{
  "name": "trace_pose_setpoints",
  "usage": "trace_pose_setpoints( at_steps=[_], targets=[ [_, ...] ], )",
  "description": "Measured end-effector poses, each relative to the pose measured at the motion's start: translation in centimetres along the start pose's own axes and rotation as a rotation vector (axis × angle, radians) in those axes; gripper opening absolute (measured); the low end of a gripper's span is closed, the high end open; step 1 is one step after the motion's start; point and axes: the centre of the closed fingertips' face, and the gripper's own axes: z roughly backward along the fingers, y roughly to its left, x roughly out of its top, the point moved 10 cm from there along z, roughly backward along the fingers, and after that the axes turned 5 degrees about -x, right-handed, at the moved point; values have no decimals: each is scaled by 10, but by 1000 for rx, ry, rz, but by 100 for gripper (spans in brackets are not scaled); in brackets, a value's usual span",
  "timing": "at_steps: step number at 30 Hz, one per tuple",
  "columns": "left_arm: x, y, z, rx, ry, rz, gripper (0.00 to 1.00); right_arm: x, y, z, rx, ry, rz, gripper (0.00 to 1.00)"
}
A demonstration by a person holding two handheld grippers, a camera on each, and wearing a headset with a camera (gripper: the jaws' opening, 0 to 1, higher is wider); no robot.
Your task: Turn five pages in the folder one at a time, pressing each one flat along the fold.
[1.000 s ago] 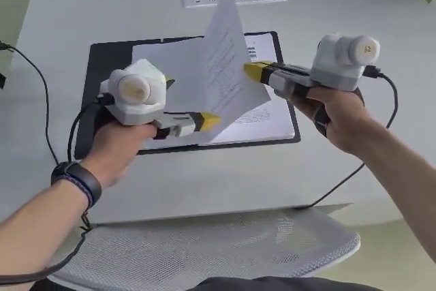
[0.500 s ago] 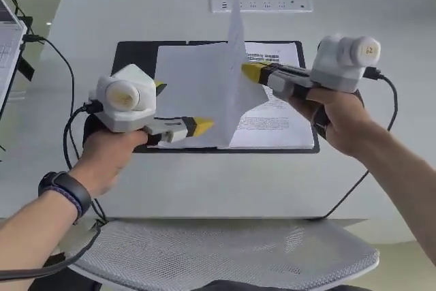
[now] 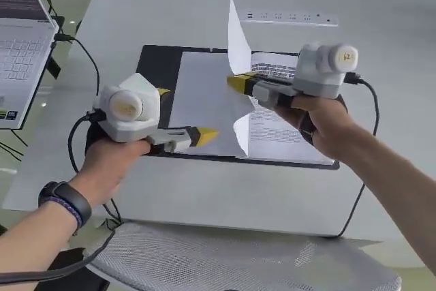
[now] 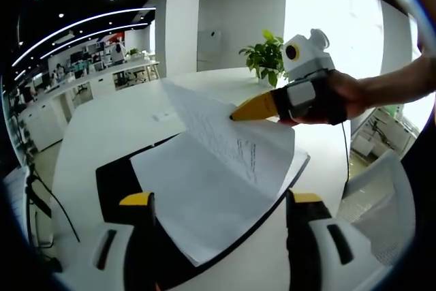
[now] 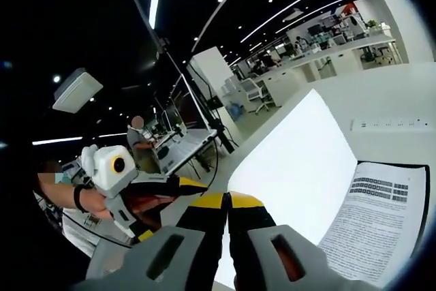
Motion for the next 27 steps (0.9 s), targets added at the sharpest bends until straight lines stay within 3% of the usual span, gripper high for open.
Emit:
trace_pose_setpoints(
  at_steps=[13,27],
  targets=[
    [-14,9,24,40,0,34,79,-16,4,-44,44,85,-23,0],
    [-32,22,46,90,2,92,79,-50,-12,-90,39,199,-115,0]
  ],
)
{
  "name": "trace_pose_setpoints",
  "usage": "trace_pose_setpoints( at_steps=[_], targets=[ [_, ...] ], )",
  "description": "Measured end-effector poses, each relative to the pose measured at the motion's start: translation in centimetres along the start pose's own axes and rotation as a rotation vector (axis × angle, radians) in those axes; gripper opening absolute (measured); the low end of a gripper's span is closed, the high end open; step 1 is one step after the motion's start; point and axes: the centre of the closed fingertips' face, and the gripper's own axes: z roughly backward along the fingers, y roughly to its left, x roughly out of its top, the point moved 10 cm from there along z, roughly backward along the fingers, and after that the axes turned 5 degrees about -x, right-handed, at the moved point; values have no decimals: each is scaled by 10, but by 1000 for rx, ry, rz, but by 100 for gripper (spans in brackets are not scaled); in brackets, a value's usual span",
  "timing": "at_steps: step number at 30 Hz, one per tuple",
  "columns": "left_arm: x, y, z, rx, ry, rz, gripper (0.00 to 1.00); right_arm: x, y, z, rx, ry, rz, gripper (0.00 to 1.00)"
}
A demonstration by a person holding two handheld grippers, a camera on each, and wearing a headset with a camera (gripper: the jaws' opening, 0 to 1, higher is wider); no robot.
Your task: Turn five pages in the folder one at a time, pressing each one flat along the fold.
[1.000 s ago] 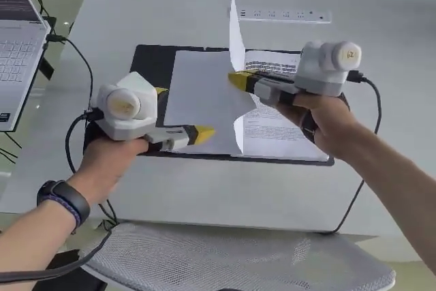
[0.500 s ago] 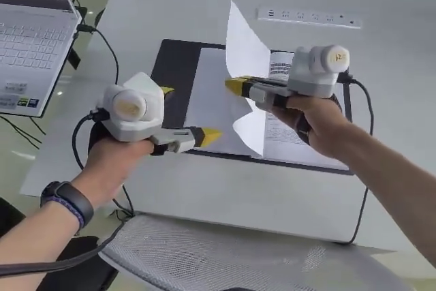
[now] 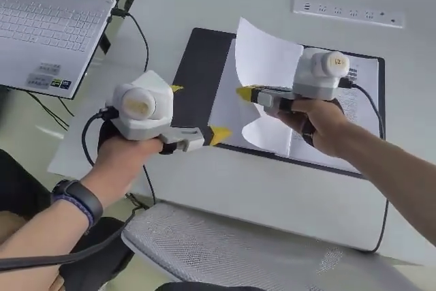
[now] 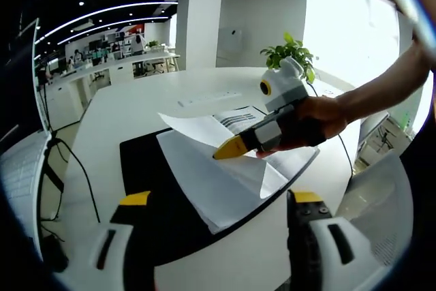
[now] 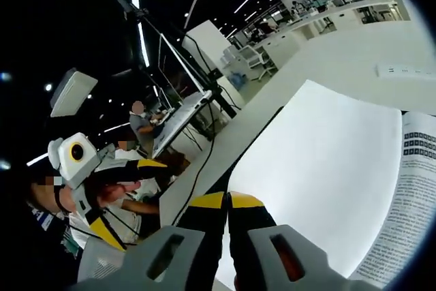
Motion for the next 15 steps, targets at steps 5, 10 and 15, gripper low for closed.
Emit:
trace_pose_setpoints(
  at_steps=[5,10,15],
  targets=[
    [-4,4,6,15,2,14,79,-6,-5,-12,-3,31,-21,0],
    [-7,7,8,22,5,27,79,-11,-12,-22,-5,47,-54,0],
    [-9,9,9,28,4,37,79,-18,-17,-30,-9,72,-82,0]
  ],
)
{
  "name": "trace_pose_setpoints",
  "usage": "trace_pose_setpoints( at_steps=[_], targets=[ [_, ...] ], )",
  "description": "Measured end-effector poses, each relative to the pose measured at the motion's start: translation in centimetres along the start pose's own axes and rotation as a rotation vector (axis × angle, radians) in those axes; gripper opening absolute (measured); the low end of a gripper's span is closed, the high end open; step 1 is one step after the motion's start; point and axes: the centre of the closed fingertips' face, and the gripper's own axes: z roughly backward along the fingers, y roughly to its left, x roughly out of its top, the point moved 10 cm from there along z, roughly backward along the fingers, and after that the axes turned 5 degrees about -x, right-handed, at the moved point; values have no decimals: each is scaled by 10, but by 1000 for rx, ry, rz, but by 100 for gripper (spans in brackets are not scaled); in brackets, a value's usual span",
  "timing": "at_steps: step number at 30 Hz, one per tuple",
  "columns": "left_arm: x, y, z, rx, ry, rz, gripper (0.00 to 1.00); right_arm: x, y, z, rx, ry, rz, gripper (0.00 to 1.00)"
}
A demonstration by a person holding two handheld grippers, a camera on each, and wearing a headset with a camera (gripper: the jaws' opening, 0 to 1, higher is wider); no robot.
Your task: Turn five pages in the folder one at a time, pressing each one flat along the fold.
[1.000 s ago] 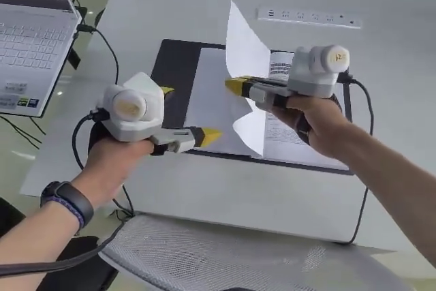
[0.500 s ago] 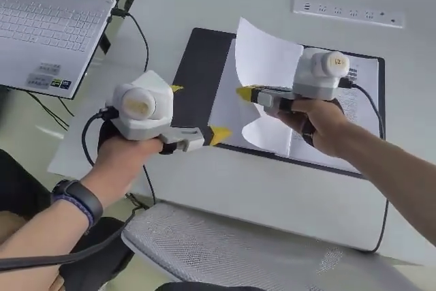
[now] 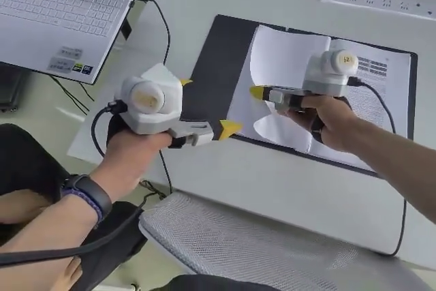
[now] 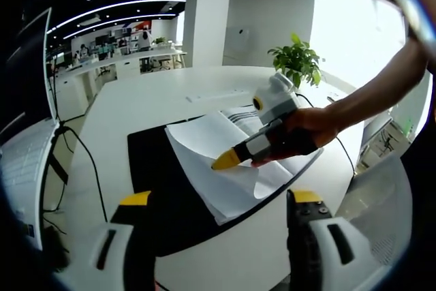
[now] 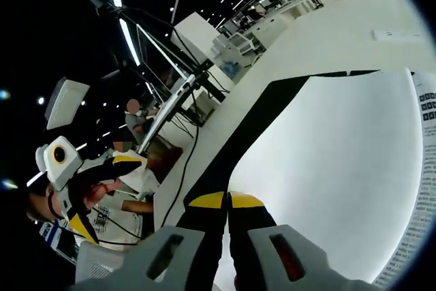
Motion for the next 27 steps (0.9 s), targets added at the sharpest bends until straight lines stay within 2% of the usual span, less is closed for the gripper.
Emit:
trace_pose_setpoints(
  at_steps=[9,11,17,19,27],
  targets=[
    [-1,0,-5,3,-5,22,78,-5,-9,-10,2,7,-75,0],
    [-1,-1,-7,0,-3,22,78,-6,-16,-15,3,15,-85,0],
    [-3,-1,-7,-1,7,16,78,-9,-14,-15,4,23,-89,0],
    [-3,0,-7,0,11,15,78,-8,-20,-17,5,22,-93,0],
    [-3,2,-13,-7,22,6,77,-10,-13,-15,11,28,-74,4]
  ],
)
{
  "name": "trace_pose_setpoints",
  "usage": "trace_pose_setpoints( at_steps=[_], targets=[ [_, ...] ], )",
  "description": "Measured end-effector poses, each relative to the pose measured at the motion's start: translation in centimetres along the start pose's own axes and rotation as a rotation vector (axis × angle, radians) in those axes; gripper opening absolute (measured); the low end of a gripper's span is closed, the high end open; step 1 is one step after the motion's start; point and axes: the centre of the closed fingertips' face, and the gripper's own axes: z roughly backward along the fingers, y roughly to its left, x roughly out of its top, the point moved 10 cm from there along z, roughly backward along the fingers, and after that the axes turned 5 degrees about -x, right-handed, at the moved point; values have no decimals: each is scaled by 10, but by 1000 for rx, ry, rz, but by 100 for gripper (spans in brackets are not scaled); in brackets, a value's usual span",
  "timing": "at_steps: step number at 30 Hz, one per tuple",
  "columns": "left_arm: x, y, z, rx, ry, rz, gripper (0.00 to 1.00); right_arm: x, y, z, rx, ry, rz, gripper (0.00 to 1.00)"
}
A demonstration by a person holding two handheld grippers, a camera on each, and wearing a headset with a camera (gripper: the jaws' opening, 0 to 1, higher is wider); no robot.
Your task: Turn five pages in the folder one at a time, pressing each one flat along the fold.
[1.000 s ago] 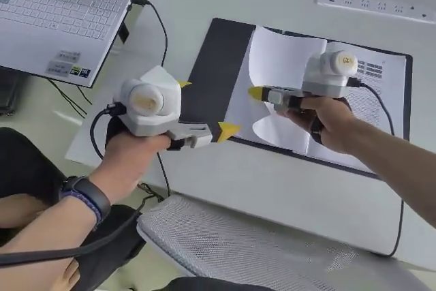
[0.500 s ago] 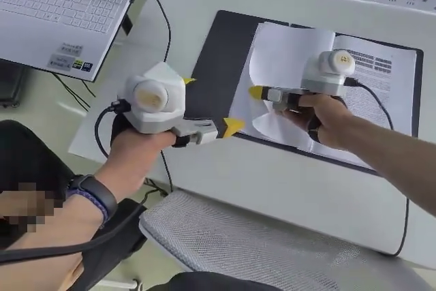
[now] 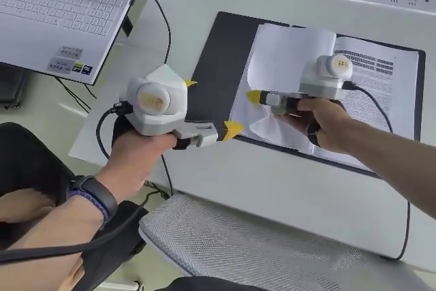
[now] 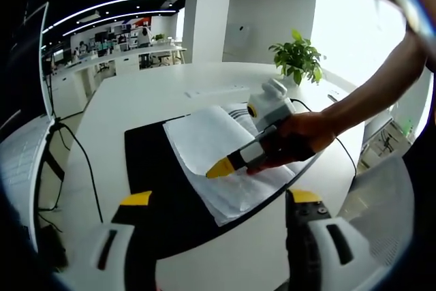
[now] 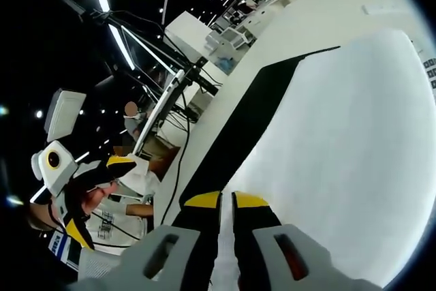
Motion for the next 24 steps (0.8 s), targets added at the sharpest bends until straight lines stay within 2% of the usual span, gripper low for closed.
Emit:
trace_pose_setpoints(
  at_steps=[9,17,24],
  targets=[
    [4,-3,-17,-29,15,-20,72,-3,4,10,7,-1,-1,7],
    [9,-1,-36,-54,28,-44,58,7,7,25,22,-34,21,15],
    [12,3,-49,-60,47,-63,54,14,6,44,17,-62,55,17]
  ],
)
